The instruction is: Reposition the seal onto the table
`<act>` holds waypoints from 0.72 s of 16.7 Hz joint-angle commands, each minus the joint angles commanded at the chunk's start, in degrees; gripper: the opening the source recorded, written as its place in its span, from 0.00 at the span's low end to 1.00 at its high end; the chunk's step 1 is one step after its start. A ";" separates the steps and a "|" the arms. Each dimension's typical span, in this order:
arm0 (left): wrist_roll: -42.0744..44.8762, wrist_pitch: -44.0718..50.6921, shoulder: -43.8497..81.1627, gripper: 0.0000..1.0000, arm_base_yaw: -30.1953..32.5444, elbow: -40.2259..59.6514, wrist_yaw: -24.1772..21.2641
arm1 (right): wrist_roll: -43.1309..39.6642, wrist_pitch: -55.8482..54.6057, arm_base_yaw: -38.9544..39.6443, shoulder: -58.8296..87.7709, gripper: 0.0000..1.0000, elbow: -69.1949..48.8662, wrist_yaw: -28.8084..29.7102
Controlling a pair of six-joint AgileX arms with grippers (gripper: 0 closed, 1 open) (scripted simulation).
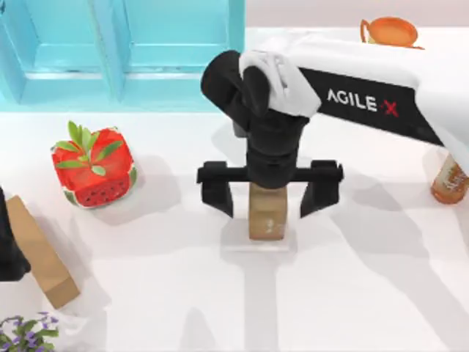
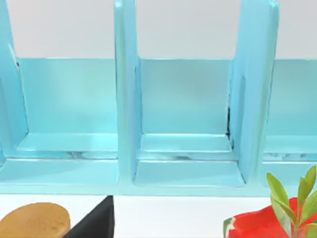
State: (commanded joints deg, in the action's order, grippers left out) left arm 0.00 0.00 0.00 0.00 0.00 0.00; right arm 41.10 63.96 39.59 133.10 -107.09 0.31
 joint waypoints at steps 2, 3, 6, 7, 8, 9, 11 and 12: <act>0.00 0.00 0.00 1.00 0.00 0.00 0.00 | 0.08 2.51 0.03 0.63 1.00 -3.02 -0.01; 0.00 0.00 0.00 1.00 0.00 0.00 0.00 | 0.12 4.33 0.05 1.06 1.00 -5.23 -0.01; 0.00 0.00 0.00 1.00 0.00 0.00 0.00 | 0.23 11.56 0.10 2.61 1.00 -13.91 0.01; 0.00 0.00 0.00 1.00 0.00 0.00 0.00 | 0.24 14.34 0.10 3.15 1.00 -17.21 0.02; 0.00 0.00 0.00 1.00 0.00 0.00 0.00 | 0.23 17.22 0.11 3.68 1.00 -20.62 0.04; 0.00 0.00 0.00 1.00 0.00 0.00 0.00 | 0.20 20.17 0.11 4.19 1.00 -24.08 0.07; 0.00 0.00 0.00 1.00 0.00 0.00 0.00 | 0.11 25.98 0.08 5.11 1.00 -30.86 0.12; 0.00 0.00 0.00 1.00 0.00 0.00 0.00 | 0.05 28.74 0.05 5.51 1.00 -34.06 0.13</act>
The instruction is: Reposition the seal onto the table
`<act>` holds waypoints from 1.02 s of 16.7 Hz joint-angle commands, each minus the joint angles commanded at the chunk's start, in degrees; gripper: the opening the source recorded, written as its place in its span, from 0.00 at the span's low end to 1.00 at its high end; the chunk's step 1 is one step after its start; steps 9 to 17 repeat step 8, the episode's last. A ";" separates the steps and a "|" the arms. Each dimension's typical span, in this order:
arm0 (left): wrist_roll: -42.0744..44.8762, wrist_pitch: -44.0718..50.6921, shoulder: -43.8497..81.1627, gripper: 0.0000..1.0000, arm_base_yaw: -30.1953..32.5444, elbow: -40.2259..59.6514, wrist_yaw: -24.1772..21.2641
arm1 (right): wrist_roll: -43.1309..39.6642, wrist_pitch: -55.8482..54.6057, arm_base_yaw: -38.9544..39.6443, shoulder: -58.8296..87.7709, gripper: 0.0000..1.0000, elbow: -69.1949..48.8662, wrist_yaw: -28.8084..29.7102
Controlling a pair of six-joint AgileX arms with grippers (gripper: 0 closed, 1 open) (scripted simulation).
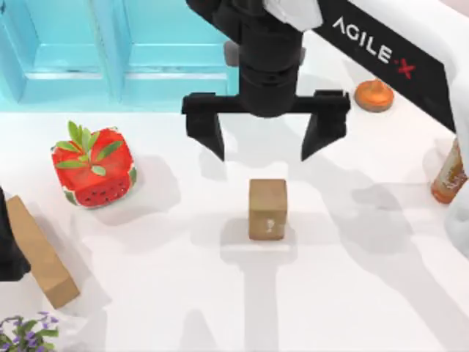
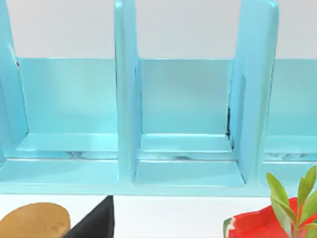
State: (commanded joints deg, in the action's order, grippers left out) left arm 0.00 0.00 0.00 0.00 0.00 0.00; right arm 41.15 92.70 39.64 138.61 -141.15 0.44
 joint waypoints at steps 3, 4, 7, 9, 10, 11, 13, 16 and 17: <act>0.00 0.00 0.00 1.00 0.00 0.00 0.00 | -0.18 7.00 -0.14 0.88 1.00 -8.02 0.00; 0.00 0.00 0.00 1.00 0.00 0.00 0.00 | -0.23 8.69 -0.19 1.06 1.00 -9.93 -0.01; 0.00 0.00 0.00 1.00 0.00 0.00 0.00 | -0.30 10.97 -0.27 1.29 1.00 -12.51 -0.02; 0.00 0.00 0.00 1.00 0.00 0.00 0.00 | -0.30 10.97 -0.27 1.29 1.00 -12.51 -0.02; 0.00 0.00 0.00 1.00 0.00 0.00 0.00 | -0.30 10.97 -0.27 1.29 1.00 -12.51 -0.02; 0.00 0.00 0.00 1.00 0.00 0.00 0.00 | -0.30 10.97 -0.27 1.29 1.00 -12.51 -0.02; 0.00 0.00 0.00 1.00 0.00 0.00 0.00 | -0.30 10.97 -0.27 1.29 1.00 -12.51 -0.02; 0.00 0.00 0.00 1.00 0.00 0.00 0.00 | -0.30 10.97 -0.27 1.29 1.00 -12.51 -0.02; 0.00 0.00 0.00 1.00 0.00 0.00 0.00 | -0.30 10.97 -0.27 1.29 1.00 -12.51 -0.02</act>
